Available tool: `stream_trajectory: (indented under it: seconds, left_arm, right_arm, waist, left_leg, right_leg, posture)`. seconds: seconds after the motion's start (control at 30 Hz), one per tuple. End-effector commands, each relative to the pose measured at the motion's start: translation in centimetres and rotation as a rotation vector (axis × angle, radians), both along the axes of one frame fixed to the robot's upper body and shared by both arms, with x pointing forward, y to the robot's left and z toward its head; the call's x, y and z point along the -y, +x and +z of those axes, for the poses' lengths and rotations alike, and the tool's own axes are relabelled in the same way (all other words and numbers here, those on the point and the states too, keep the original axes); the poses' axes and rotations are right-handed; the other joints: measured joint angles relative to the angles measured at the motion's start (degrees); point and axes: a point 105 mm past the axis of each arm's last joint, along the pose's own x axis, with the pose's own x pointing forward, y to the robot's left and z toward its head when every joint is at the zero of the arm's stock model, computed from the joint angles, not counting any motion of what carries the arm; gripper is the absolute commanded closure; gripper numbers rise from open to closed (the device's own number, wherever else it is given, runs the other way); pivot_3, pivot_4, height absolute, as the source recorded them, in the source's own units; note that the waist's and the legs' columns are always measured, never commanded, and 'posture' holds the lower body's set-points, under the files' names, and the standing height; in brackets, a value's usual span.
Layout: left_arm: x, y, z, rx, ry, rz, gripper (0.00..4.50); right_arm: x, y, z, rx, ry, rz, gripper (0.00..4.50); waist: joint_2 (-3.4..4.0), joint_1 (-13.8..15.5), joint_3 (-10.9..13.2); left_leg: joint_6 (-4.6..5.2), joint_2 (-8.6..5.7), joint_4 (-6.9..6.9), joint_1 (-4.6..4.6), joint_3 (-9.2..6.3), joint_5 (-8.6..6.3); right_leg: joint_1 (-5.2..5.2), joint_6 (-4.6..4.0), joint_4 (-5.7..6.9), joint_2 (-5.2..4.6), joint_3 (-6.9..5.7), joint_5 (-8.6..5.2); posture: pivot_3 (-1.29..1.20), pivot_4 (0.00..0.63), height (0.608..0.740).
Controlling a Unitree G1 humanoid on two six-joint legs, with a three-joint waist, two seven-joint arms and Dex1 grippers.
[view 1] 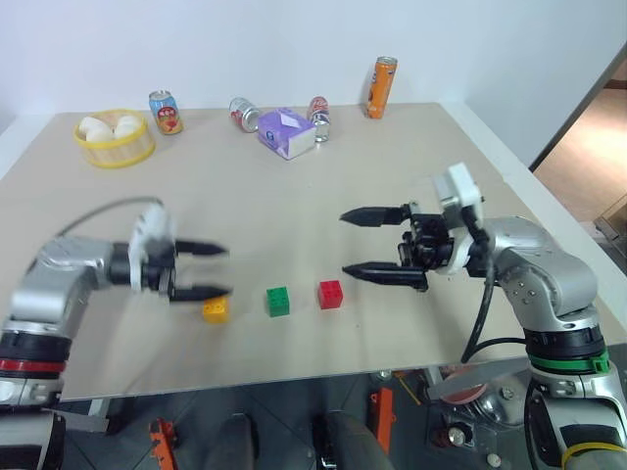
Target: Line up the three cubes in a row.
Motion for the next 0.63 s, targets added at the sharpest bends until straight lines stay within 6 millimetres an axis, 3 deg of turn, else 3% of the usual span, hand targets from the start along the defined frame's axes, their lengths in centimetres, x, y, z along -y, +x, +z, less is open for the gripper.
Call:
stream_trajectory:
  seconds: [0.03,0.17,0.33,0.47,0.63]
  left_arm:
    - [-0.8,0.6,5.2,0.019,-0.295,0.22,0.05]
    - [-5.2,3.0,4.6,0.099,-0.442,0.707,0.05]
    - [-10.8,2.7,0.5,0.208,-0.452,1.245,0.05]
    - [-11.0,2.1,-2.6,0.238,-0.359,1.419,0.05]
    - [-9.3,2.5,-4.8,0.223,-0.307,1.415,0.05]
  right_arm:
    - [0.6,0.1,1.1,-0.012,0.125,-0.087,0.0]
    - [1.6,2.3,-0.6,-0.071,0.236,-0.322,0.0]
    - [4.1,6.5,-4.1,-0.008,0.277,-0.835,0.0]
    - [5.8,7.9,-6.4,0.018,0.308,-1.107,0.0]
    - [6.1,8.3,-8.5,0.028,0.289,-1.248,0.0]
  waist:
    - [0.0,0.0,-0.01]
    - [0.01,-0.21,-0.02]
    - [-0.02,-0.19,-0.02]
    - [-0.06,0.03,-0.05]
    - [-0.08,0.2,-0.06]
  left_leg:
    - [-0.02,-0.01,-0.01,0.02,0.01,-0.1]
    - [0.01,-0.05,-0.05,0.14,0.05,-0.29]
    - [-0.01,-0.04,-0.06,0.25,0.1,-0.28]
    - [-0.17,-0.08,-0.01,0.25,0.14,-0.15]
    - [-0.23,-0.16,0.03,0.22,0.37,0.03]
  right_leg:
    - [0.04,0.1,-0.01,0.0,0.03,-0.06]
    - [0.14,0.31,0.0,-0.01,0.15,-0.2]
    - [0.13,0.21,0.08,0.03,0.25,-0.14]
    - [0.13,0.11,0.08,0.01,0.3,0.0]
    - [0.16,0.03,0.07,-0.14,0.41,-0.01]
  posture:
    - [0.0,0.15,0.74]
    - [0.0,0.15,0.74]
    - [0.0,0.15,0.74]
    - [0.0,0.15,0.74]
    - [0.0,0.15,0.74]
